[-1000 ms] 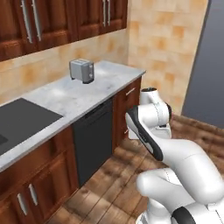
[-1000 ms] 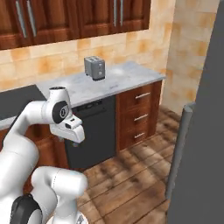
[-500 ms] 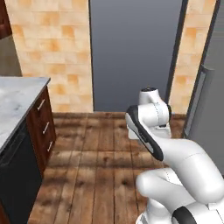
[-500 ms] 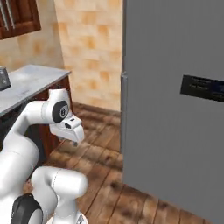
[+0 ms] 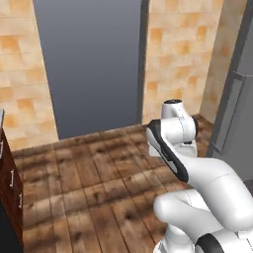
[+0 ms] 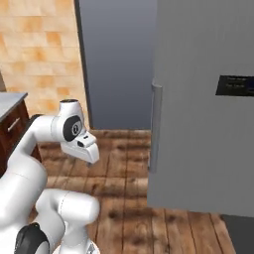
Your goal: Retrieve the bottle and the shaker from the cabinet and place them next to the mixing bowl on the counter. Then add garlic from the fridge to the mixing bowl.
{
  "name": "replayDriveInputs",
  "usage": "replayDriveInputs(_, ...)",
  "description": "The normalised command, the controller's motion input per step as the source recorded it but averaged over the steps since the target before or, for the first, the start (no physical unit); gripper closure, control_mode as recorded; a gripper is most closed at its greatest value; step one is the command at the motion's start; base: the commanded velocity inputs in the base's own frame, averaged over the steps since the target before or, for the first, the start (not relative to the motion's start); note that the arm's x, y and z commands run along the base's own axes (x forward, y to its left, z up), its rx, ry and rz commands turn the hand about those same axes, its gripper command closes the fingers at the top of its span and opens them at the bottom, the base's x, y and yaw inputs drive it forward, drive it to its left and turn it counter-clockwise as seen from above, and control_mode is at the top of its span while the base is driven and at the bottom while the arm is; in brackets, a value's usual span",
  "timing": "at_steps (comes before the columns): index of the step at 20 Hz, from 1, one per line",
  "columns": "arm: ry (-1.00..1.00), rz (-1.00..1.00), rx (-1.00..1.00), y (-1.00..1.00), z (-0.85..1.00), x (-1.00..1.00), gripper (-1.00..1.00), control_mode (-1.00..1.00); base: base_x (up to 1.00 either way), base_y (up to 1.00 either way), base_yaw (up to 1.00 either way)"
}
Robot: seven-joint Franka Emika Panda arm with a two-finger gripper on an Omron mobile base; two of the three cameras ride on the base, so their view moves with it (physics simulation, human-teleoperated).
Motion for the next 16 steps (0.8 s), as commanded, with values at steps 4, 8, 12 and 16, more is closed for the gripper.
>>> replayDriveInputs(4,0.0,0.0,0.0,0.0,0.0,0.0,-1.0,1.0,0.87,0.88,-0.59)
replayDriveInputs(8,0.0,0.0,0.0,0.0,0.0,0.0,-1.0,1.0,0.95,0.78,-0.64)
replayDriveInputs(12,0.0,0.0,0.0,0.0,0.0,0.0,-1.0,1.0,0.75,0.77,-0.66)
replayDriveInputs(16,0.0,0.0,0.0,0.0,0.0,0.0,-1.0,1.0,0.78,0.64,-0.72)
